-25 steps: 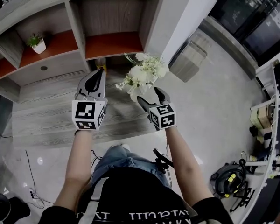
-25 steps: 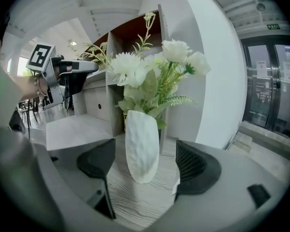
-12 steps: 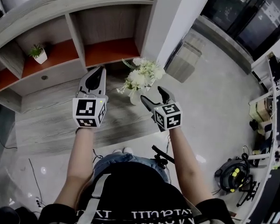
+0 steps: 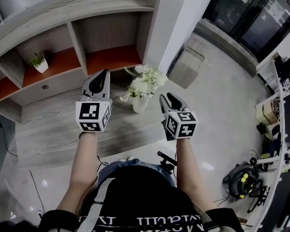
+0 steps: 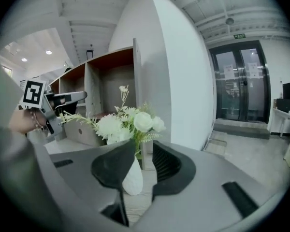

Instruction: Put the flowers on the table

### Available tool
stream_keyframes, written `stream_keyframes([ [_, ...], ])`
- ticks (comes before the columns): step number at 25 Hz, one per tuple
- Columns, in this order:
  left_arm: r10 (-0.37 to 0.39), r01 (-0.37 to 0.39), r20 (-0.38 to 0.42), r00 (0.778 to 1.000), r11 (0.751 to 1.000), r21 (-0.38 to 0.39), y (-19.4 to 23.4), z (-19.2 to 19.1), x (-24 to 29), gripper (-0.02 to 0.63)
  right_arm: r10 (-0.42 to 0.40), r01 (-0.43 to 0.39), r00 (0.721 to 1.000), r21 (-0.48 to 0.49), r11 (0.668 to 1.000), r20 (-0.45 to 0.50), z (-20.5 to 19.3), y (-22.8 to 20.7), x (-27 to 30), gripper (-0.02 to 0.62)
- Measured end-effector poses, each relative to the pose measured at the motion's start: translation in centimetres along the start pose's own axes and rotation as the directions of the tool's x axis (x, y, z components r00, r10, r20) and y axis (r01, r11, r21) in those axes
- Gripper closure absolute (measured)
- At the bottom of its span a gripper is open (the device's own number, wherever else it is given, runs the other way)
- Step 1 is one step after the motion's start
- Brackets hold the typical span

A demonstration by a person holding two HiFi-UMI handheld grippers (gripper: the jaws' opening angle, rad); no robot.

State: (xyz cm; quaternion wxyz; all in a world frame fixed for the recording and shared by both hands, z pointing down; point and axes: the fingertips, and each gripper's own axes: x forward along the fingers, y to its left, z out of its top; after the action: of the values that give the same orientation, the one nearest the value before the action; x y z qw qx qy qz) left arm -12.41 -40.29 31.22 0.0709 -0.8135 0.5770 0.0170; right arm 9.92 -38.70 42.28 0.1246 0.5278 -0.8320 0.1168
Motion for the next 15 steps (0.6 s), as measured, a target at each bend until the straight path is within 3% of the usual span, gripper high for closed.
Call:
stream_keyframes([
  [3, -0.009, 0.009, 0.007, 1.0, 1.0, 0.003, -0.1, 0.3, 0.3, 0.595, -0.061, 0.062, 0.997, -0.013, 0.998, 0.037, 1.3, -1.0, -0.7, 0.558],
  [15, -0.029, 0.028, 0.045, 0.999, 0.999, 0.025, -0.3, 1.8, 1.2, 0.595, -0.024, 0.039, 0.982, -0.079, 0.996, 0.188, 7.6, -0.3, -2.9, 0.581],
])
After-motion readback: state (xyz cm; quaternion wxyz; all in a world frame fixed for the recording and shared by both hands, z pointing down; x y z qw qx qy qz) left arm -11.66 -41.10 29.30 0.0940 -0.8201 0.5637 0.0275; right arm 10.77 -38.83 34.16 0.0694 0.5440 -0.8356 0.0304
